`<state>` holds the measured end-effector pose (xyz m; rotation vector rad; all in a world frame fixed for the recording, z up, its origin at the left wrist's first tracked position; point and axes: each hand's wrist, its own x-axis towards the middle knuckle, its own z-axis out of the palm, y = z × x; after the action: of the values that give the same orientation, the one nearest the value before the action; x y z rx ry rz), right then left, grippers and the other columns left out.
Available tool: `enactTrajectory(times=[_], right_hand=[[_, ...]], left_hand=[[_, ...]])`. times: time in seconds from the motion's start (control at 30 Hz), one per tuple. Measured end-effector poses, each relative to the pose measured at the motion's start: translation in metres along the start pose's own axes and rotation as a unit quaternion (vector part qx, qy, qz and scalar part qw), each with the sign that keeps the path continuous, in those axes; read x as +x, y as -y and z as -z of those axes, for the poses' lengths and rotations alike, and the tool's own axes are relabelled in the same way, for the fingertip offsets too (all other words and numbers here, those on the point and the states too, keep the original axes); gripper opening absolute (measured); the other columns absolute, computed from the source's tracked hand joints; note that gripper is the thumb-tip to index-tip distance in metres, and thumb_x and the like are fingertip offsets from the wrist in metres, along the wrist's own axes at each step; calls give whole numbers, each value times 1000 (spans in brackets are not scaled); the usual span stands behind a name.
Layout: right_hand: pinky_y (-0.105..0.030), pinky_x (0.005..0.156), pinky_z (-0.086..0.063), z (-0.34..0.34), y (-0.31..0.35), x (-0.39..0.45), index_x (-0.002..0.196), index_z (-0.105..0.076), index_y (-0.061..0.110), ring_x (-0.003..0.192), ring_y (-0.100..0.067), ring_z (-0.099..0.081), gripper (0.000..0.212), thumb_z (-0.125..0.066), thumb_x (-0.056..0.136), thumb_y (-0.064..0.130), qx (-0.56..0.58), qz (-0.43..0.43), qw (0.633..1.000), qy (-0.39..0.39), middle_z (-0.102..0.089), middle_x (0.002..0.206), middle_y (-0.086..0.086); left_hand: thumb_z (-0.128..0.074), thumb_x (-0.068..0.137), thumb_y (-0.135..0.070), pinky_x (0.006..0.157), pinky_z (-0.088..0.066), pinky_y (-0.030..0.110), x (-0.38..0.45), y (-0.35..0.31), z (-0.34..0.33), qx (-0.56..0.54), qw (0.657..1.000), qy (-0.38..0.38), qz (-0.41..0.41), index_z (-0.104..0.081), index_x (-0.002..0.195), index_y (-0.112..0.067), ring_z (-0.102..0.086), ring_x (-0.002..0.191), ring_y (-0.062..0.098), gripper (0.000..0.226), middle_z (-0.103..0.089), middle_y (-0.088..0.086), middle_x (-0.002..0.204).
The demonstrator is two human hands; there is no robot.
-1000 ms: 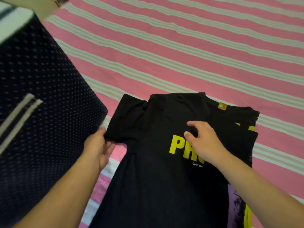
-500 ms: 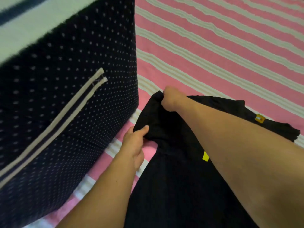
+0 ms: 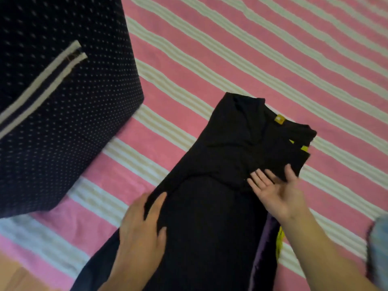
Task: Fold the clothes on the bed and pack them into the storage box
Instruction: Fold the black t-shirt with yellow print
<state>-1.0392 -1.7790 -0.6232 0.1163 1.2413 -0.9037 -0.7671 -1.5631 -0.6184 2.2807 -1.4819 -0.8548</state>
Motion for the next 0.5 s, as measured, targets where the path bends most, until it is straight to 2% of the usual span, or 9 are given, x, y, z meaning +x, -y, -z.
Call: enactTrajectory(times=[0.07,0.13,0.17,0.23,0.3,0.37,0.43,0.5], right_hand=[[-42,110,-41,-9,-10,7,149,-38,3,133,-29,-51,71,-60,96,45,-75,-15,996,-37,-56,138,-15],[-33,90,-47,-23,-10,16,136,-52,4,108,-20,-63,55,-62,96,41,-166,-38,983,-72,-66,117,-6],[-30,80,-45,-31,-8,17,128,-56,9,94,-15,-63,45,-62,96,41,-214,-52,972,-84,-65,103,-1],[-26,67,-39,-48,0,16,107,-60,15,77,-9,-56,26,-62,97,39,-286,-85,950,-98,-52,82,4],[-23,62,-36,-64,7,13,92,-60,14,78,-8,-54,16,-60,98,29,-300,-74,947,-93,-55,83,6],[-22,60,-43,-78,13,13,103,-64,12,86,-9,-62,11,-63,97,22,-320,23,945,-67,-68,97,3],[-30,75,-57,-85,16,14,114,-64,16,94,-15,-68,23,-68,92,21,-328,170,927,-60,-71,110,-1],[-41,88,-59,-86,18,15,121,-58,19,100,-20,-69,33,-63,90,27,-349,272,893,-79,-68,116,0]], left_hand=[[-93,61,-15,99,-47,61,-32,43,2,67,995,-21,77,-45,149,-20,-47,128,41,101,-46,20,145],[-90,63,-21,88,-51,64,-55,75,8,109,987,-11,121,-50,143,-9,-54,116,47,90,-55,21,133],[-88,65,-25,84,-52,64,-63,88,9,124,983,-14,136,-53,139,-6,-56,111,47,84,-58,20,127],[-93,62,-22,82,-53,64,-69,105,8,143,977,-11,158,-59,129,-5,-57,105,48,77,-62,19,118],[-95,61,-20,82,-53,63,-65,111,5,154,976,-4,154,-62,121,-6,-57,103,47,70,-62,17,114],[-94,64,-20,81,-52,59,-59,107,4,152,973,-14,170,-66,114,-6,-56,102,45,59,-60,16,112],[-92,68,-25,77,-51,56,-55,101,3,165,968,-21,187,-67,103,-7,-54,99,44,46,-59,16,111],[-90,70,-27,72,-51,54,-58,98,4,185,966,-19,177,-67,89,-9,-53,93,43,35,-57,17,106]])
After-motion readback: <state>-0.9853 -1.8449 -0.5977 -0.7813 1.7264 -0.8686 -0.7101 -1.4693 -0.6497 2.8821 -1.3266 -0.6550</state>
